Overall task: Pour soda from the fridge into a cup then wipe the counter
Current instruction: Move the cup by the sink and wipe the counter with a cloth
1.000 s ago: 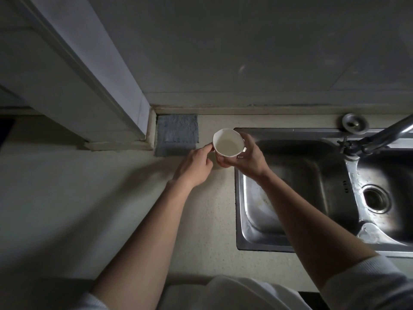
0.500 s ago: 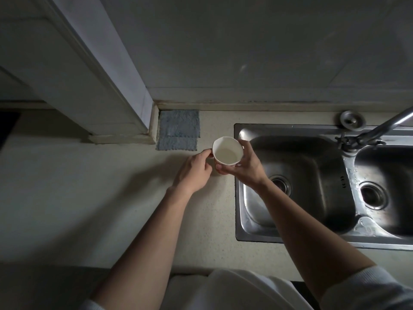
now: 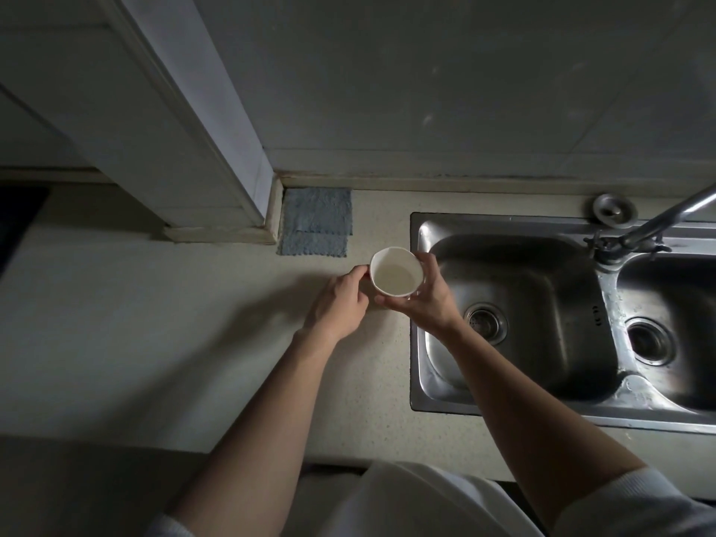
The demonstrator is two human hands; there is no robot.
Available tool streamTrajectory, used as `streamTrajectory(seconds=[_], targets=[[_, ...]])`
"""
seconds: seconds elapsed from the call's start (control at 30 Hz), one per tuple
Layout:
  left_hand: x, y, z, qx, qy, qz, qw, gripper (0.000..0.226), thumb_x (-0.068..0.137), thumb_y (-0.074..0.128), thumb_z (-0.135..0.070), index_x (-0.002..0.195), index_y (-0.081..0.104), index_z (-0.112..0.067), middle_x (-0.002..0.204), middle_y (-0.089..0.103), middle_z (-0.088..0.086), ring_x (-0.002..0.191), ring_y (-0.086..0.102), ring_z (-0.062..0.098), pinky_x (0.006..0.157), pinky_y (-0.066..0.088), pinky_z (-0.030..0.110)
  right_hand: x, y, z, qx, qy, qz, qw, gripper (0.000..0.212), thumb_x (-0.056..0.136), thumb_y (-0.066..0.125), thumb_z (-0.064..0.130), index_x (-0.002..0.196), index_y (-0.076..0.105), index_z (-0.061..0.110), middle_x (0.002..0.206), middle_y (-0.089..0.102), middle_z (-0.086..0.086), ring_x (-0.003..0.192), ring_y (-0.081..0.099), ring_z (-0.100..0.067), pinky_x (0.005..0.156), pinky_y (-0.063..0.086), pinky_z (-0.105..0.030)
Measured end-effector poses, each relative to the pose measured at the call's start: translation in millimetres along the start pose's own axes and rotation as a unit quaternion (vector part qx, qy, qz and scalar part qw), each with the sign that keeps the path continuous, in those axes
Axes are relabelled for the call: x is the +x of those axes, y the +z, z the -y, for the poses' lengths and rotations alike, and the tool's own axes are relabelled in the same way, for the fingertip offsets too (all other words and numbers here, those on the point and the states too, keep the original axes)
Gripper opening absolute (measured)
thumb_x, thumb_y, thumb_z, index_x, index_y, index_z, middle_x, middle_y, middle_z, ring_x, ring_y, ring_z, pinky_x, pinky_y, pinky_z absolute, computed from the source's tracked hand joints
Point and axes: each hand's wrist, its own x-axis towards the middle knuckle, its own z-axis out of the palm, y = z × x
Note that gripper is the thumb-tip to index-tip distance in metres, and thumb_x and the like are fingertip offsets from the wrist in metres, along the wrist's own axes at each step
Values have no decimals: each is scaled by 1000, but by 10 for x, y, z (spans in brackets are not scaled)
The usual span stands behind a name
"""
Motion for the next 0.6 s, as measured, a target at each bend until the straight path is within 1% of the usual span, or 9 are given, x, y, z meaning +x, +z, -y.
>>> streamTrajectory(seconds=[0.1, 0.17, 0.27, 0.33, 0.4, 0.5, 0.57, 0.6], targets=[[-28, 3, -5, 14, 7, 3, 1000, 47, 92, 47, -10, 137, 45, -23, 120, 64, 8, 108, 59, 27, 83, 49, 34, -16, 12, -19, -5, -9, -4, 1000, 86, 58, 93, 37, 123, 37, 31, 117, 56, 4, 102, 57, -9, 75, 44, -11], [-30, 3, -9, 17, 11, 5, 1000, 47, 92, 48, -11, 137, 44, -23, 120, 64, 8, 107, 58, 27, 82, 48, 34, -21, 14, -30, -5, -13, -2, 1000, 87, 60, 93, 35, 127, 39, 24, 118, 56, 3, 104, 57, -9, 76, 45, -11], [-34, -15, -8, 24, 14, 11, 1000, 46, 92, 50, -14, 137, 45, -24, 120, 63, 8, 105, 60, 26, 83, 52, 36, -38, 11, -51, -8, -15, 5, 1000, 90, 62, 92, 35, 132, 40, 16, 120, 55, 3, 105, 57, -8, 78, 46, -9], [-61, -43, 3, 31, 15, 19, 999, 44, 92, 50, -14, 135, 46, -24, 122, 62, 7, 103, 61, 26, 84, 53, 37, -60, 19, -78, -13, -18, 13, 1000, 91, 61, 90, 42, 132, 40, 16, 121, 55, 1, 106, 58, -10, 81, 48, -15], [-106, -71, 34, 51, 10, 22, 998, 42, 93, 50, -12, 134, 48, -19, 124, 61, 8, 106, 60, 27, 87, 50, 36, -97, 38, -149, -23, -13, 8, 1000, 88, 62, 86, 49, 132, 41, 18, 122, 56, 1, 107, 59, -11, 83, 52, -22], [-187, -115, 120, 80, 2, 17, 997, 41, 91, 52, -10, 132, 53, -12, 128, 59, 11, 114, 58, 29, 95, 47, 37, -191, 88, -273, -46, -1, -13, 999, 76, 67, 83, 44, 129, 44, 22, 122, 58, -3, 109, 60, -17, 86, 54, -33], [-255, -143, 196, 99, -3, 18, 995, 41, 89, 53, -13, 130, 56, -14, 127, 60, 9, 113, 59, 30, 96, 48, 38, -300, 131, -302, -50, 28, -36, 998, 65, 71, 83, 37, 124, 48, 21, 120, 61, -5, 109, 62, -20, 86, 55, -39], [-287, -159, 238, 106, -2, 14, 994, 40, 88, 54, -15, 128, 57, -17, 126, 62, 7, 112, 60, 29, 94, 49, 39, -354, 154, -302, -58, 43, -50, 996, 58, 75, 81, 35, 122, 51, 18, 119, 62, -6, 108, 62, -21, 86, 54, -39]])
